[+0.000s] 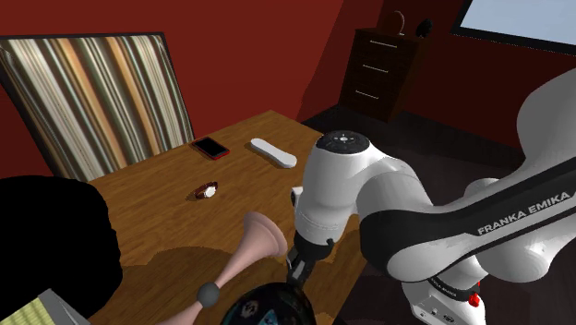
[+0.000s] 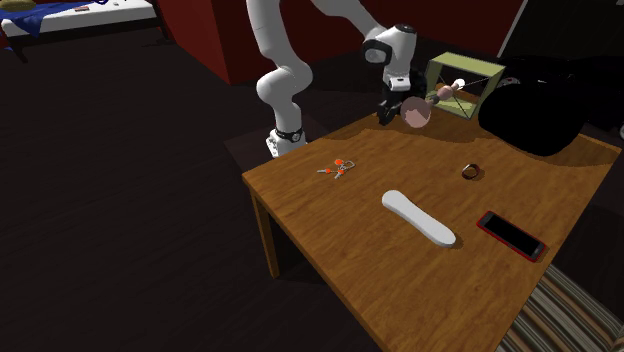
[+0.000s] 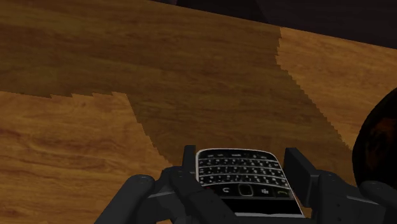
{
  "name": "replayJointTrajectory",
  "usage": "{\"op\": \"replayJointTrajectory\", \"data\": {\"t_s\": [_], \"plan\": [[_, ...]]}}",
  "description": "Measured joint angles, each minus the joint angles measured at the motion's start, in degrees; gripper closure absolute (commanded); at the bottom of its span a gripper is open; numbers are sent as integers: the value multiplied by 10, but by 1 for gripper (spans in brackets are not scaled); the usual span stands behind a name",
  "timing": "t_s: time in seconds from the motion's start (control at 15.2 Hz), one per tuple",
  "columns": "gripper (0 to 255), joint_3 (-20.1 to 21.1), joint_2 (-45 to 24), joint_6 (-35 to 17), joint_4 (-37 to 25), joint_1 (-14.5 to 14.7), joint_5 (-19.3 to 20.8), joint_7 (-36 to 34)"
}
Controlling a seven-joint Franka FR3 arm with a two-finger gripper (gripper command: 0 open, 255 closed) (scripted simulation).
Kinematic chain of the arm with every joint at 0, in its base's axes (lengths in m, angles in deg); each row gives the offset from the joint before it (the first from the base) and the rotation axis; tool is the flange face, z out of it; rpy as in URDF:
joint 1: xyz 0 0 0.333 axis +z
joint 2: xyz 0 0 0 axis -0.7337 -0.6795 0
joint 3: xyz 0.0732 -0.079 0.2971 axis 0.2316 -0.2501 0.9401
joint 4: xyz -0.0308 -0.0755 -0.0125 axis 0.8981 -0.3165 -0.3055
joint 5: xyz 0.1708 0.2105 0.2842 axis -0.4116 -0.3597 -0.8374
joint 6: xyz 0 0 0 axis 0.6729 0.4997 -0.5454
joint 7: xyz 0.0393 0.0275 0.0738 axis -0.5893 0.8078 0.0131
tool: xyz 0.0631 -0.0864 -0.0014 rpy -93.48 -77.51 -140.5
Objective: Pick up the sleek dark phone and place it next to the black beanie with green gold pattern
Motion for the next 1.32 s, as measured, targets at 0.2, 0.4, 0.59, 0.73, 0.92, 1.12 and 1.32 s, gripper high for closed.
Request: {"op": "replayJointTrajectory", "data": {"t_s": [0.2,0.4,0.59,0.73,0.92,1.12,1.32], "plan": [[255,1,-5,-1,-1,-1,2,-2],[0,1,-5,0,1,0,1,-1],[0,1,-6,1,3,1,1,-1],[0,1,-6,1,3,1,1,-1],[0,-14,23,51,-19,3,2,3],[0,-24,43,84,-32,5,2,5],[0,-26,47,90,-34,6,2,5]]}}
